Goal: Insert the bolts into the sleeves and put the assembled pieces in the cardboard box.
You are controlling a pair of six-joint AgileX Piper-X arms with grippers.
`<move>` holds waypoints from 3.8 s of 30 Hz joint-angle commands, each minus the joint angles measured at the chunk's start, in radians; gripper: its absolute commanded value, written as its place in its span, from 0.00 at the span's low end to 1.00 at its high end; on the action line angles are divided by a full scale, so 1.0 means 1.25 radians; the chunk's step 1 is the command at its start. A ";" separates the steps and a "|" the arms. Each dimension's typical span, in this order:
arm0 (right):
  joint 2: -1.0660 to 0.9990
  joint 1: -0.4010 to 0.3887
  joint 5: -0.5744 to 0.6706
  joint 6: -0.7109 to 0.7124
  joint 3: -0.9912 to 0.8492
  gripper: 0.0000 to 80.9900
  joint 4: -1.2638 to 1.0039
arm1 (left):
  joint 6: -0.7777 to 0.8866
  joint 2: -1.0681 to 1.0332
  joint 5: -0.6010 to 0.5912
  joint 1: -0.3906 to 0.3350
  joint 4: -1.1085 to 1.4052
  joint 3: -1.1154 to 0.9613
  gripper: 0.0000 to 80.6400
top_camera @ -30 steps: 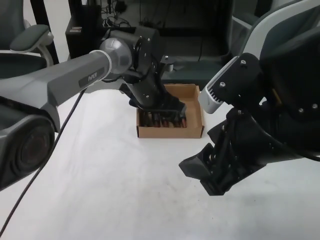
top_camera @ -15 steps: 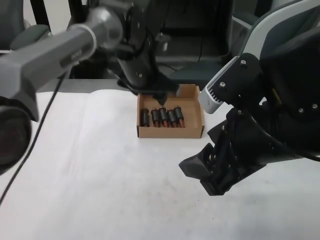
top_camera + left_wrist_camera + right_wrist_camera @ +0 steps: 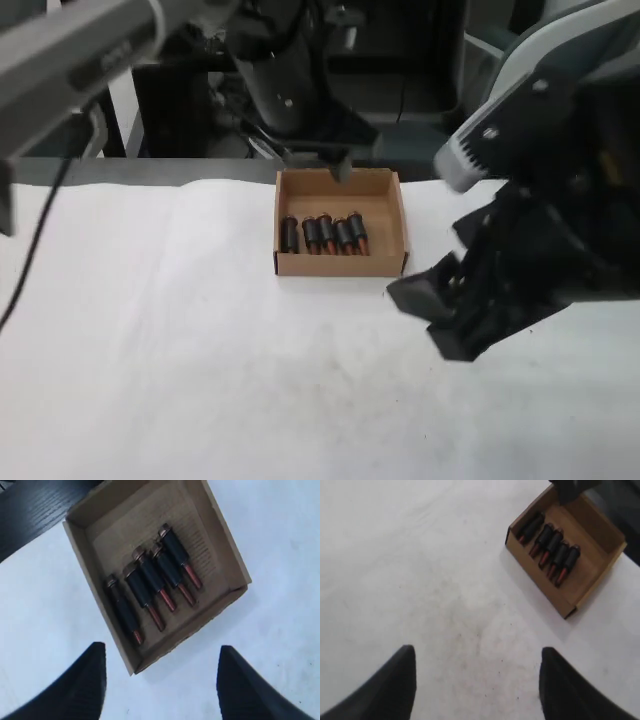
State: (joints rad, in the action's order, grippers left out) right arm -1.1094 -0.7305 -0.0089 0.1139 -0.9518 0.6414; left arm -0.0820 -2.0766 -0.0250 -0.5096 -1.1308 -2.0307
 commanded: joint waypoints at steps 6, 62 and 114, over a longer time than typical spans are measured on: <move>0.076 0.003 -0.013 -0.107 -0.004 0.86 -0.002 | -0.012 0.230 0.007 -0.001 0.054 0.236 0.80; 0.758 0.002 -0.362 -0.355 0.761 0.86 -0.246 | 0.205 1.362 -0.079 -0.001 0.837 1.625 0.65; 0.758 0.002 -0.378 -0.355 0.761 0.86 -0.239 | 0.208 1.362 -0.039 -0.001 0.830 1.625 0.65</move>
State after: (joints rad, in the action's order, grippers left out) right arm -0.1693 -0.7305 -0.4718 -0.3361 0.0100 0.3511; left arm 0.1785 -0.3788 -0.0849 -0.5096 -0.1035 0.0094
